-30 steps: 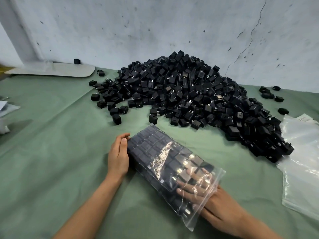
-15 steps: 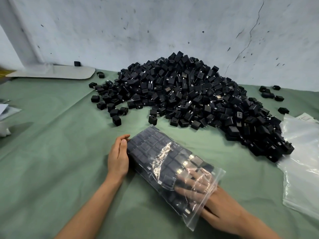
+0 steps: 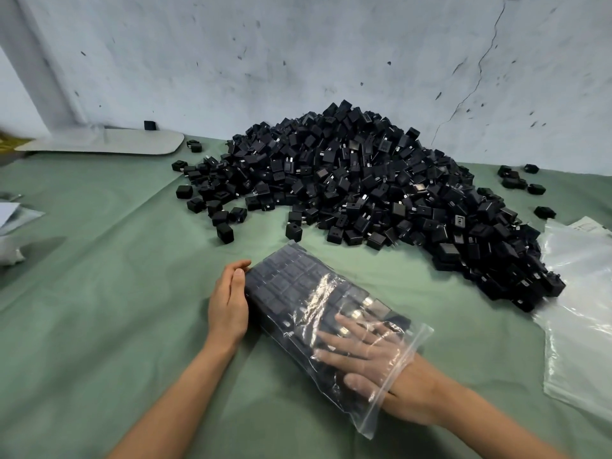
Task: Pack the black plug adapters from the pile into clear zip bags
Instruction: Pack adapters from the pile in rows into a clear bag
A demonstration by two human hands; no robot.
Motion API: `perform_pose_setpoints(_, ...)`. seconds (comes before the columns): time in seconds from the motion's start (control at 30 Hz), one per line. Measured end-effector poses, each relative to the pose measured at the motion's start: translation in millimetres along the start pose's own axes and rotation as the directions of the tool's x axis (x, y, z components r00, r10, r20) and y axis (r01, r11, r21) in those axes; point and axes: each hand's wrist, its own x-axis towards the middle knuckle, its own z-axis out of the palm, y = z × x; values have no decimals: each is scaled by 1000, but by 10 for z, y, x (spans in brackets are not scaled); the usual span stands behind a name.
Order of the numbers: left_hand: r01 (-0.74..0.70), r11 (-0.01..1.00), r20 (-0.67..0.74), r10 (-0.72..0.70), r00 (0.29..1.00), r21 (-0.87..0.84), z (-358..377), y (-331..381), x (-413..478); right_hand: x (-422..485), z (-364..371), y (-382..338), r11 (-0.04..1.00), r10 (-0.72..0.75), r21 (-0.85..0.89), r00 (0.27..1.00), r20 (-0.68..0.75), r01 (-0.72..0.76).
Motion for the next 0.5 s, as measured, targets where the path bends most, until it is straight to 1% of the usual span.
perform_pose_setpoints(0.17,4,1000,3,-4,1000,15,2,-22,10,111,-49,5,998,-34,-56,998,45,37)
perform_pose_setpoints(0.3,-11,1000,1,11,1000,17,-4,-36,18,206,-73,-9,997,-15,-76,997,73,21)
perform_pose_setpoints(0.4,-26,999,5,26,1000,32,-11,-32,16,194,-49,-42,996,9,-94,1000,22,-7)
perform_pose_setpoints(0.5,-16,999,16,15,1000,34,-20,14,-6,49,-13,-62,998,49,-39,998,-44,-50)
